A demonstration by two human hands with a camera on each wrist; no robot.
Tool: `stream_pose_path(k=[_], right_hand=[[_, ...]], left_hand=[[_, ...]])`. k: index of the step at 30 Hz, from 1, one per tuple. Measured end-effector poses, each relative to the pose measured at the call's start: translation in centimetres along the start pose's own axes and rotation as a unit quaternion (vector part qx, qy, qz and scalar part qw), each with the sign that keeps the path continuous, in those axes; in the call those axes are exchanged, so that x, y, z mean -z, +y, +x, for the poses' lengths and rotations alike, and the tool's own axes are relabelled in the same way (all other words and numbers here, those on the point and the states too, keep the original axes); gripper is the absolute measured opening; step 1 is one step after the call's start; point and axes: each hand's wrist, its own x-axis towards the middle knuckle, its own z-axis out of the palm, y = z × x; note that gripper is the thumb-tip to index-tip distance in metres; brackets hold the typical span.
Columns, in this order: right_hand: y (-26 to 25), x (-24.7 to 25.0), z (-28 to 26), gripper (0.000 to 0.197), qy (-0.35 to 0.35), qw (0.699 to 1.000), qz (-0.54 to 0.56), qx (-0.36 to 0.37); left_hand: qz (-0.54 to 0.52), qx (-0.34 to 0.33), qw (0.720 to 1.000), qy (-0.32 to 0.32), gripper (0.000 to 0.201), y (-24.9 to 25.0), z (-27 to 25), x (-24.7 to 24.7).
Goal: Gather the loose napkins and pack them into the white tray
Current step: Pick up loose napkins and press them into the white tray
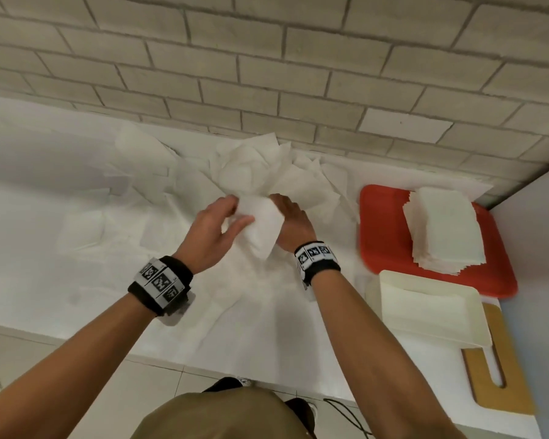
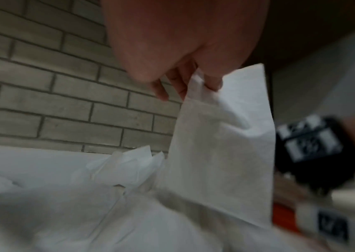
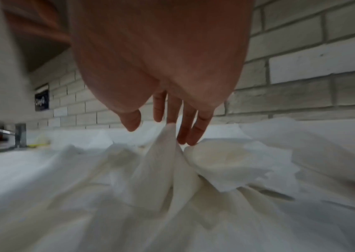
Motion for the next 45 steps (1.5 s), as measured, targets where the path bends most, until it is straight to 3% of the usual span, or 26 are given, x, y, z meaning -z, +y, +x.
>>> stream_pose_path(k=[4, 7, 9, 13, 15, 17, 19, 21, 22, 26, 31, 34, 37, 39, 40, 41, 43, 45], right_hand=[[-0.1, -1.4, 2.3, 0.066, -0.079, 0.992, -0.039, -0.092], [0.1, -1.4, 1.7, 0.065, -0.092, 0.988, -0.003, -0.128], [-0.1, -0.6, 0.6, 0.059, -0.045, 0.986, 0.075, -0.139], [-1.5, 2.6, -3.4, 0.04, 0.149, 0.966, 0.201, -0.067], [-3.1, 5.1, -5.8, 0.025, 0.164, 0.941, 0.294, -0.035], [-4.8, 7.2, -7.6, 0.013, 0.14, 0.891, 0.432, -0.024], [-5.8, 7.6, -8.4, 0.018, 0.128, 0.831, 0.542, -0.012], [-6.3, 6.1, -8.5, 0.028, 0.092, 0.799, 0.593, -0.028], [-6.4, 4.7, -8.4, 0.031, 0.067, 0.803, 0.591, -0.048], [-5.2, -3.2, -7.8, 0.03, 0.017, 0.871, 0.463, -0.164], [-5.3, -6.9, -7.4, 0.022, 0.003, 0.905, 0.383, -0.187], [-5.5, -6.8, -7.6, 0.024, -0.011, 0.919, 0.357, -0.165], [-5.8, -6.5, -7.7, 0.044, 0.039, 0.93, 0.323, -0.172], [-5.9, -6.2, -7.9, 0.068, 0.05, 0.895, 0.397, -0.198], [-5.9, -5.9, -7.9, 0.069, 0.038, 0.869, 0.447, -0.209], [-5.7, -5.8, -8.0, 0.062, 0.028, 0.848, 0.485, -0.215], [-4.9, -5.6, -8.2, 0.04, 0.047, 0.84, 0.493, -0.221], [-4.0, -5.0, -8.7, 0.038, 0.072, 0.829, 0.501, -0.237]], left_hand=[[-0.163, 0.127, 0.97, 0.124, 0.018, -0.1, 0.5, 2.0], [-0.202, 0.204, 0.945, 0.155, 0.013, -3.1, -0.2, 1.5], [-0.205, 0.253, 0.935, 0.141, 0.02, -5.6, -1.5, 0.3], [-0.207, 0.329, 0.917, 0.089, 0.025, -9.2, -4.1, -2.4], [-0.208, 0.354, 0.909, 0.066, 0.03, -9.8, -4.8, -3.2], [-0.229, 0.359, 0.904, 0.039, 0.032, -9.6, -5.1, -3.8], [-0.265, 0.363, 0.893, 0.013, 0.041, -9.1, -5.2, -4.3], [-0.299, 0.385, 0.873, -0.002, 0.047, -8.4, -5.2, -4.6], [-0.313, 0.399, 0.862, -0.005, 0.042, -8.1, -5.1, -4.7], [-0.356, 0.44, 0.824, -0.005, 0.037, -7.4, -5.1, -5.3], [-0.36, 0.455, 0.814, 0.012, 0.046, -7.5, -5.5, -5.8], [-0.352, 0.447, 0.822, -0.008, 0.052, -7.5, -5.4, -5.7], [-0.313, 0.395, 0.864, -0.01, 0.034, -7.6, -5.2, -5.4], [-0.303, 0.351, 0.886, -0.016, 0.031, -7.3, -4.5, -5.0], [-0.297, 0.329, 0.896, -0.024, 0.03, -7.1, -3.9, -4.7], [-0.278, 0.304, 0.911, -0.034, 0.029, -7.0, -2.9, -4.1], [-0.195, 0.244, 0.948, -0.056, 0.021, -8.0, -0.4, -2.9], [-0.042, 0.159, 0.982, -0.088, 0.018, -10.3, 3.2, -1.5]])
